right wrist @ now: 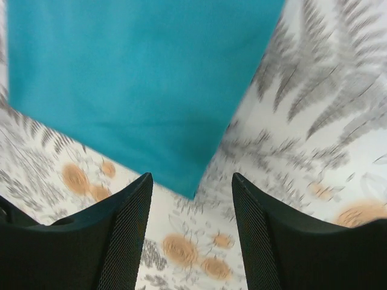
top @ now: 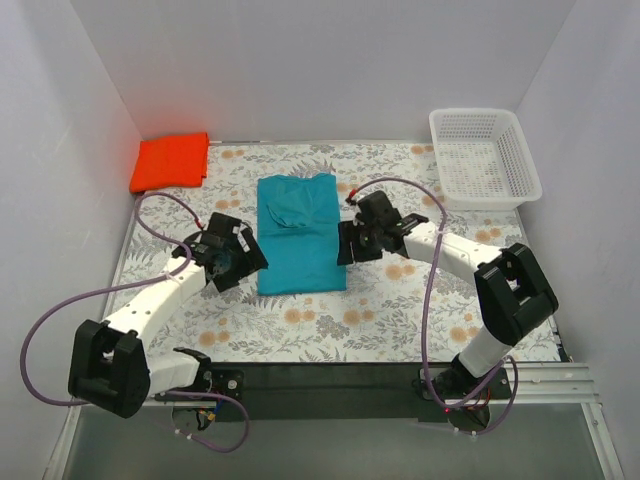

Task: Fold and stack the t-shirts
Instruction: Fold the tshirt

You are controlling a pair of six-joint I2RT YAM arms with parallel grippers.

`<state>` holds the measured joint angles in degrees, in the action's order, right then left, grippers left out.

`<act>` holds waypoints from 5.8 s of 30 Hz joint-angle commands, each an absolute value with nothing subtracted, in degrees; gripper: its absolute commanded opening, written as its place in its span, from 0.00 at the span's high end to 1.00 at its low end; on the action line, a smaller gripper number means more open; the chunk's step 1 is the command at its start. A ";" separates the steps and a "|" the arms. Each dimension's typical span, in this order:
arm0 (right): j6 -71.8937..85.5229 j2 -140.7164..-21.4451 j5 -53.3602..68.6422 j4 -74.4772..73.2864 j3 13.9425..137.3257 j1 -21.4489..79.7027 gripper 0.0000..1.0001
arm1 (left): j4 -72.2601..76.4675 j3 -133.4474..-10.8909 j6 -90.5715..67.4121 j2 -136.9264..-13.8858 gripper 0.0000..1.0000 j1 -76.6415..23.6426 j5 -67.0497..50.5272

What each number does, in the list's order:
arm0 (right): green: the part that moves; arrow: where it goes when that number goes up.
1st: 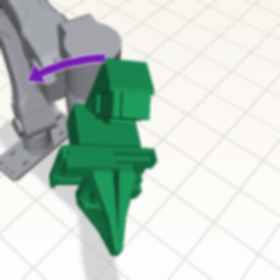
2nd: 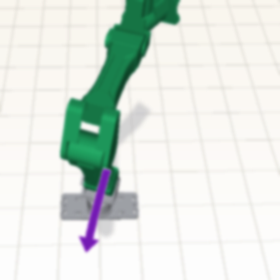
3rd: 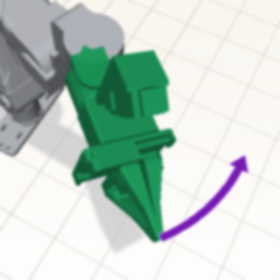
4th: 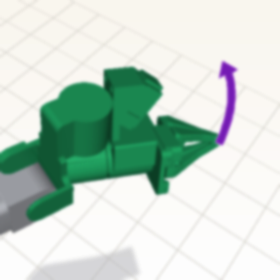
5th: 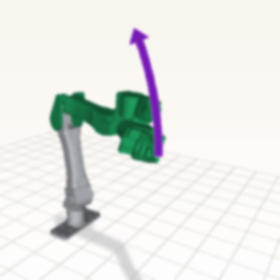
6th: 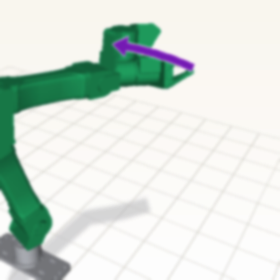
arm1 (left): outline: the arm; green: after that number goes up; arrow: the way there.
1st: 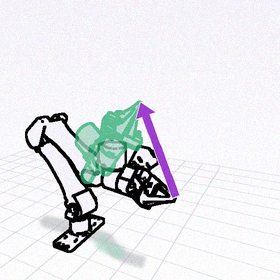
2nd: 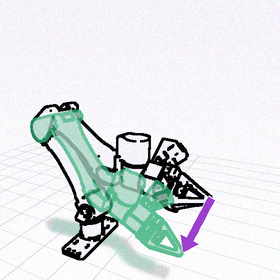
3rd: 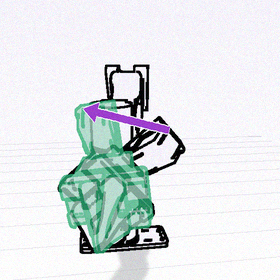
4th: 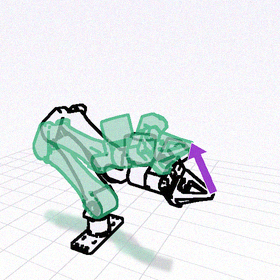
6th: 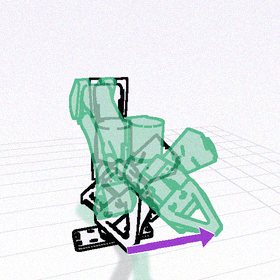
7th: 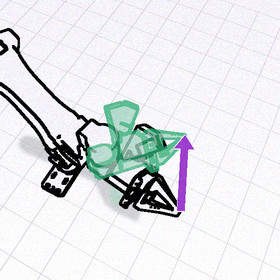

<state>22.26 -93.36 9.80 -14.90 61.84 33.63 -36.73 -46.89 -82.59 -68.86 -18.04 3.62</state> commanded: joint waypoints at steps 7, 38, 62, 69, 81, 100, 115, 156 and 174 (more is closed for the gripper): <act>26.01 -94.30 0.26 -24.08 60.55 43.59 0.41 | -39.38 -44.03 -86.75 -71.89 0.31 -23.73 6.68; 30.15 -105.82 -10.54 -28.03 61.88 50.10 0.55 | -35.24 -40.87 -86.40 -76.20 0.35 -24.52 7.21; 28.39 -108.02 -8.79 -29.18 61.35 51.06 0.99 | -35.51 -44.56 -86.57 -81.12 0.52 -26.28 6.59; 28.04 -108.54 -8.35 -28.92 61.00 51.24 0.99 | -35.25 -44.82 -86.84 -82.97 0.67 -26.72 7.29; 27.95 -107.84 -7.91 -28.92 60.73 51.42 0.99 | -37.53 -46.41 -86.40 -86.57 0.58 -27.95 7.65; 25.58 -101.79 -4.93 -29.61 58.81 52.56 0.99 | -43.93 -46.14 -84.99 -88.16 1.00 -30.84 4.57; 33.31 -71.46 2.56 -53.04 50.94 58.10 0.99 | -64.95 -47.54 -95.10 -63.64 1.00 -46.05 -14.75; 6.95 -118.02 11.78 -65.66 118.82 30.85 0.99 | -47.56 -73.83 -79.54 -91.04 1.00 -13.99 -10.72; 7.38 -132.46 18.20 -46.77 112.87 24.08 0.99 | -22.33 -73.56 -76.12 -107.06 1.00 -9.93 -15.38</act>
<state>7.94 -135.11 18.44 -49.95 116.27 24.64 -26.85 -72.75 -78.87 -110.45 -10.11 -13.82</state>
